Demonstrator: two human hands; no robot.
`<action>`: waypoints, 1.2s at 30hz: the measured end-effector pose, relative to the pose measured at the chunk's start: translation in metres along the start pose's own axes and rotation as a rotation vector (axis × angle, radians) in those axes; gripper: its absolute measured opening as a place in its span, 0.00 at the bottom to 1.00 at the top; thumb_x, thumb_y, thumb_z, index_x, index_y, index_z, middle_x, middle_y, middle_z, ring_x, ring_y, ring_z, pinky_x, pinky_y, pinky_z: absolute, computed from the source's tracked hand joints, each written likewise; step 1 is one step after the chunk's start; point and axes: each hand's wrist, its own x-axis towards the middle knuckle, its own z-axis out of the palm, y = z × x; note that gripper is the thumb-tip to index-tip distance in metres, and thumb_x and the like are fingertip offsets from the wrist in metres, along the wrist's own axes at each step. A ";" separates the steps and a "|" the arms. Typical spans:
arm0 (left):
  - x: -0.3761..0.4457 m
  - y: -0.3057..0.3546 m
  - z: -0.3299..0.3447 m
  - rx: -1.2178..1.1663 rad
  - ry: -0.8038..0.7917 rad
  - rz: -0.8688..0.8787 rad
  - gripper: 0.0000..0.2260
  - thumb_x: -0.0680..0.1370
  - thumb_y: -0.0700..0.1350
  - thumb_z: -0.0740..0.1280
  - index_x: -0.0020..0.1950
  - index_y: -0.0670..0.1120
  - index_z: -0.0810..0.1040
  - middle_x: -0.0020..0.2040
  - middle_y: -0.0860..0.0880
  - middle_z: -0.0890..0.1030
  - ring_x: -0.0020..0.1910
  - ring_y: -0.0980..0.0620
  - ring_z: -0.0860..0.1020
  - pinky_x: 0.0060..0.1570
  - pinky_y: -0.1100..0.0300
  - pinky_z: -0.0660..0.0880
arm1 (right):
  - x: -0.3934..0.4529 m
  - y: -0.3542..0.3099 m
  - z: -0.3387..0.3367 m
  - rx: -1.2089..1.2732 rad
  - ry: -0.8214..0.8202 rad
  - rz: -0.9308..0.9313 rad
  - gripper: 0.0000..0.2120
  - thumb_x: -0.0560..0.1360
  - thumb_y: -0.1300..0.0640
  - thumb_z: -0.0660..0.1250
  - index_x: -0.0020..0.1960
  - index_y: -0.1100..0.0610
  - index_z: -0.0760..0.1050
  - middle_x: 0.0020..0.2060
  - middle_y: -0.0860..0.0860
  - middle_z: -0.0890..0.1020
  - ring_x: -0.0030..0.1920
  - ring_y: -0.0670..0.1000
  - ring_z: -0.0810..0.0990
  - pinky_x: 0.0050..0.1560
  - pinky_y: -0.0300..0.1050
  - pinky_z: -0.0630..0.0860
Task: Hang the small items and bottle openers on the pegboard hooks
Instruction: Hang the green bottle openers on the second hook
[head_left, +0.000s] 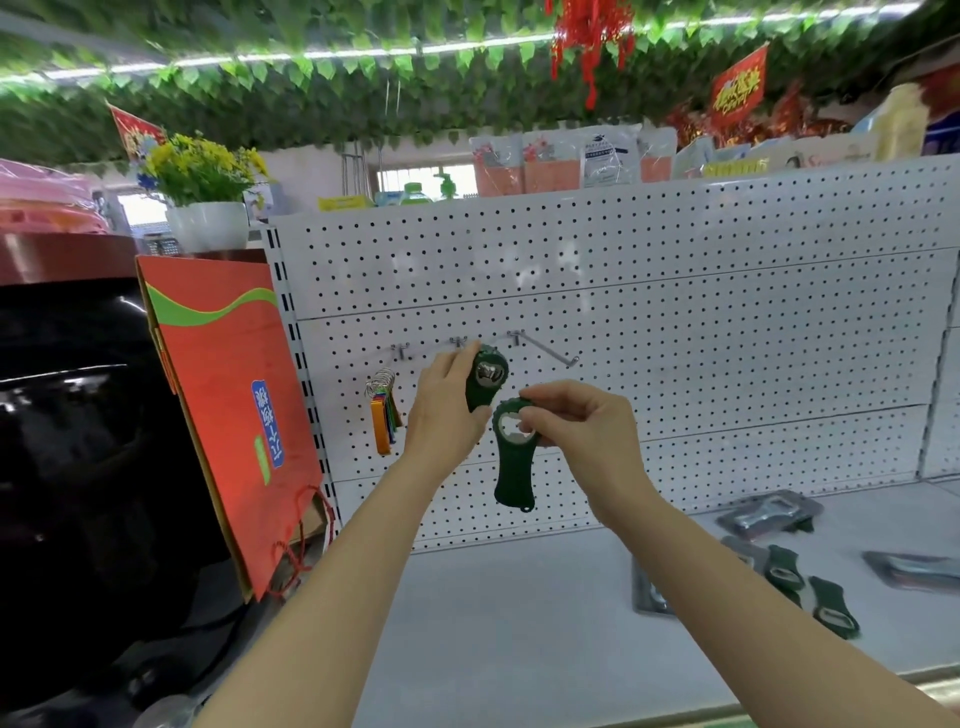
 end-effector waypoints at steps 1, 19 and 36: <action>-0.001 0.000 -0.004 0.034 -0.020 0.019 0.36 0.75 0.37 0.71 0.79 0.54 0.60 0.73 0.53 0.65 0.72 0.51 0.62 0.61 0.56 0.68 | 0.003 -0.001 0.003 0.005 0.006 -0.001 0.08 0.70 0.69 0.72 0.45 0.58 0.84 0.39 0.54 0.86 0.40 0.51 0.84 0.45 0.48 0.83; -0.001 0.003 -0.047 0.314 -0.107 0.176 0.34 0.76 0.34 0.65 0.77 0.57 0.62 0.72 0.56 0.70 0.70 0.52 0.65 0.56 0.62 0.66 | 0.051 0.010 0.038 0.104 0.133 -0.056 0.09 0.71 0.66 0.71 0.42 0.52 0.83 0.38 0.49 0.86 0.42 0.46 0.84 0.48 0.44 0.81; 0.011 0.010 -0.043 0.437 -0.233 0.210 0.33 0.76 0.40 0.65 0.78 0.55 0.59 0.74 0.54 0.69 0.70 0.49 0.67 0.62 0.51 0.72 | 0.074 0.032 0.042 -0.067 0.123 -0.055 0.11 0.73 0.66 0.69 0.43 0.50 0.82 0.40 0.49 0.86 0.44 0.47 0.84 0.52 0.47 0.81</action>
